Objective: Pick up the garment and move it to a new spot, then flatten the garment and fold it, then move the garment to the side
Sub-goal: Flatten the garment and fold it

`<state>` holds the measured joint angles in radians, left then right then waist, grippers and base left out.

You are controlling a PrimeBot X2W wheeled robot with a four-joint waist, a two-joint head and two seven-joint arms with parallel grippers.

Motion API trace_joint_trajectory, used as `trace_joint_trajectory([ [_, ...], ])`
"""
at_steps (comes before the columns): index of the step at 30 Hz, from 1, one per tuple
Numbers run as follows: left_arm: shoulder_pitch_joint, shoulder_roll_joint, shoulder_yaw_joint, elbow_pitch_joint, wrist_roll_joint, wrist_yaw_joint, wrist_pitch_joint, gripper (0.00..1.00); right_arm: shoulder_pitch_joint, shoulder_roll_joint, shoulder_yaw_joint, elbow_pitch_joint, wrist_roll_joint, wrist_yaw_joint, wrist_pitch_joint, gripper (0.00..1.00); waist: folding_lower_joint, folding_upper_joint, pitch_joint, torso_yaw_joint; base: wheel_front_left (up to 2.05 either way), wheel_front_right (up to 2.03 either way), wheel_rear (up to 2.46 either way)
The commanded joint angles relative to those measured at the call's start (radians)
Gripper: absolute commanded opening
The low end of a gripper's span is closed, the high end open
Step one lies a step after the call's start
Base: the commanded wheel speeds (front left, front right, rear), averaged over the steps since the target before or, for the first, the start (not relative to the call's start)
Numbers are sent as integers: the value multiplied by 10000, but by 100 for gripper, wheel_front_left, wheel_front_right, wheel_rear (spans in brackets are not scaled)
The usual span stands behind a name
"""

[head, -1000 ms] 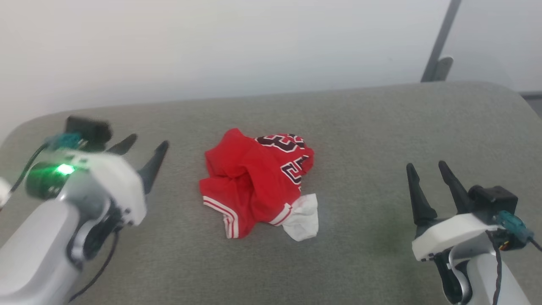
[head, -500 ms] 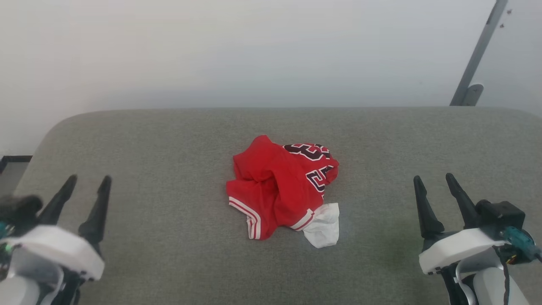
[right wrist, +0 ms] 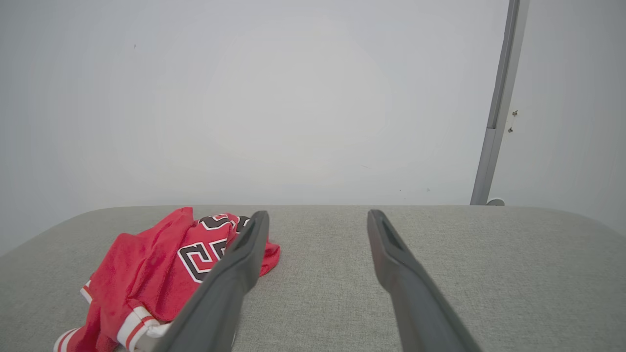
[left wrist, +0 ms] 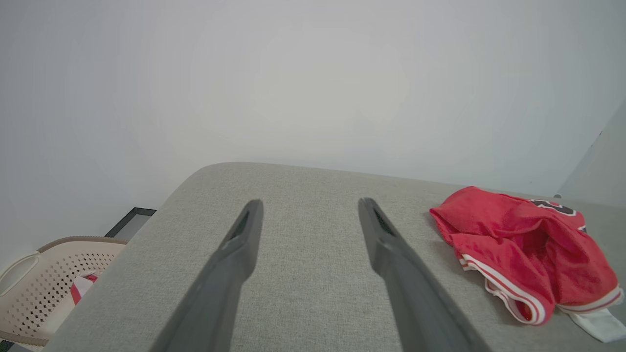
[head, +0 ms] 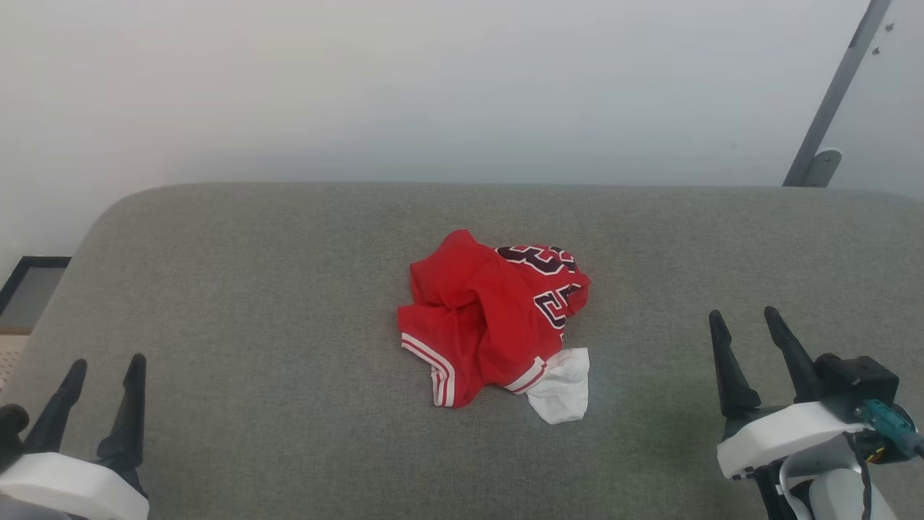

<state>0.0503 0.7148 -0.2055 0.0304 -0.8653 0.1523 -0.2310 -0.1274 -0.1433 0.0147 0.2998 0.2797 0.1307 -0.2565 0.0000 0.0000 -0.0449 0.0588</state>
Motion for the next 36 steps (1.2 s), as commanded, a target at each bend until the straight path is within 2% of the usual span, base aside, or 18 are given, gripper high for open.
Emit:
trace_joint_trajectory([
  [1,82,-28,45,-14,-32,-48,-65,100,74,34,-23,-12,-28,-1,-82,100,0,0,1,21,0,0,0],
  [6,13,1,-6,-52,-28,-54,-11,100,133,38,48,29,-26,0,-73,100,0,0,32,124,0,0,0],
  [12,-157,-55,-209,-173,56,-42,144,100,136,-43,377,149,108,0,718,100,0,0,194,576,0,0,0],
  [27,-1397,-791,-1114,-223,462,-256,254,100,-491,-861,1583,848,493,-1,4757,100,0,0,1474,2375,0,0,0],
  [34,-1701,-1057,-1292,49,468,-335,210,100,-783,-787,1624,1730,311,0,6232,98,0,0,1651,2729,0,0,0],
  [35,-1727,-1082,-1297,87,446,-342,206,100,-828,-767,1585,1803,205,0,6345,20,0,0,1658,2742,0,0,0],
  [36,-1744,-1120,-1268,105,390,-359,184,100,-895,-747,1542,1827,172,-1,6393,0,0,0,1667,2744,0,0,0],
])
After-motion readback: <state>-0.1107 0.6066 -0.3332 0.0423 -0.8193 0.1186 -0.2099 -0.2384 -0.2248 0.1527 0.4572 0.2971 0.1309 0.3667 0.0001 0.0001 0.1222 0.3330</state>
